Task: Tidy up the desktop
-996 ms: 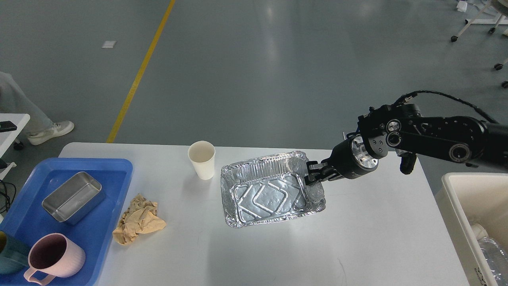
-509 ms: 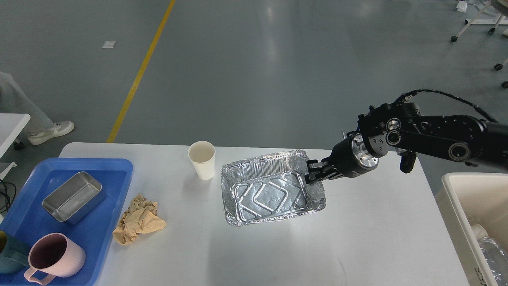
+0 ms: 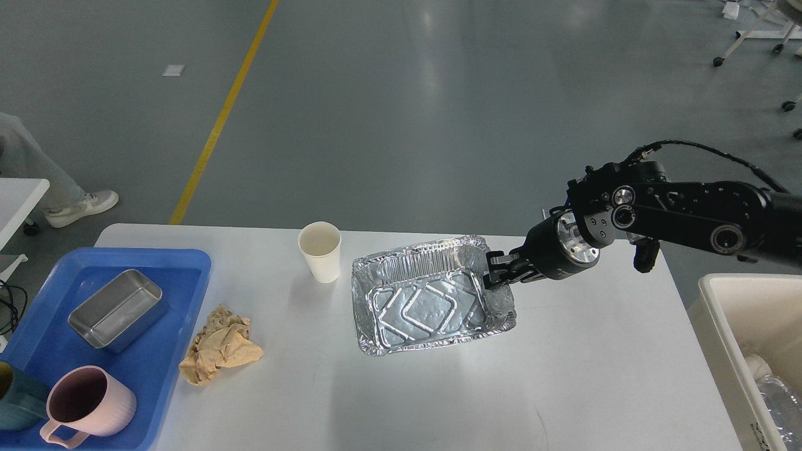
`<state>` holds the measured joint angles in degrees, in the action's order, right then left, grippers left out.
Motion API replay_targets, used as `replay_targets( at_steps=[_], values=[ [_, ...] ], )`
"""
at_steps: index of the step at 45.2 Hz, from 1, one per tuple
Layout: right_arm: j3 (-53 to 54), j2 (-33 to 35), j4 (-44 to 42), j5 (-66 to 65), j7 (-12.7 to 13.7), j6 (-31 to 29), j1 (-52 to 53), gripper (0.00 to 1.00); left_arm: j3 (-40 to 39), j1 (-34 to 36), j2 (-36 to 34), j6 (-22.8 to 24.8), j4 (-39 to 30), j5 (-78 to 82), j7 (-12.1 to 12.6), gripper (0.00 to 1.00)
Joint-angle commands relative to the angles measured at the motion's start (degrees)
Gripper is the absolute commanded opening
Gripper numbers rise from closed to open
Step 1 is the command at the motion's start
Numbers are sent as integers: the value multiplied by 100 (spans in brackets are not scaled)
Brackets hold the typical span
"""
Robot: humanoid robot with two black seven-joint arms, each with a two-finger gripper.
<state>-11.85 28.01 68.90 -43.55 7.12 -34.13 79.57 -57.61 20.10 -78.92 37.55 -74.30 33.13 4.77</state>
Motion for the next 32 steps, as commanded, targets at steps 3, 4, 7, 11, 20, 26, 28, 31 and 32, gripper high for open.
replay_targets(
  at_steps=[3,4,7,11,20,26,28,31,32],
  values=[
    [-2,-23,-26,-40,0,3,-3,0,57,679,1650,-187,223,1169,752,97],
    [-2,-23,-35,-40,0,3,-3,0,57,723,1790,-204,275,1265,788,97],
    [-2,-23,-87,-48,0,3,-12,0,75,855,2151,-222,425,1555,823,97],
    [-2,-32,-114,-48,0,3,-12,0,119,1039,2713,-310,697,1986,832,97],
    [-2,-32,-131,-48,0,-6,-29,0,171,1602,3979,-345,1462,2822,841,97],
    [-2,-32,-131,-75,0,-6,-56,0,469,1874,4568,-441,1717,3296,841,97],
    [-11,-32,-131,-119,0,-6,-56,0,601,1918,4727,-573,1770,3410,832,97],
    [-11,-32,-132,-154,0,-6,-65,0,803,1954,4938,-810,1884,3516,832,97],
    [-11,-23,-140,-154,0,3,-65,0,883,1962,5008,-889,1928,3534,832,97]
  ],
)
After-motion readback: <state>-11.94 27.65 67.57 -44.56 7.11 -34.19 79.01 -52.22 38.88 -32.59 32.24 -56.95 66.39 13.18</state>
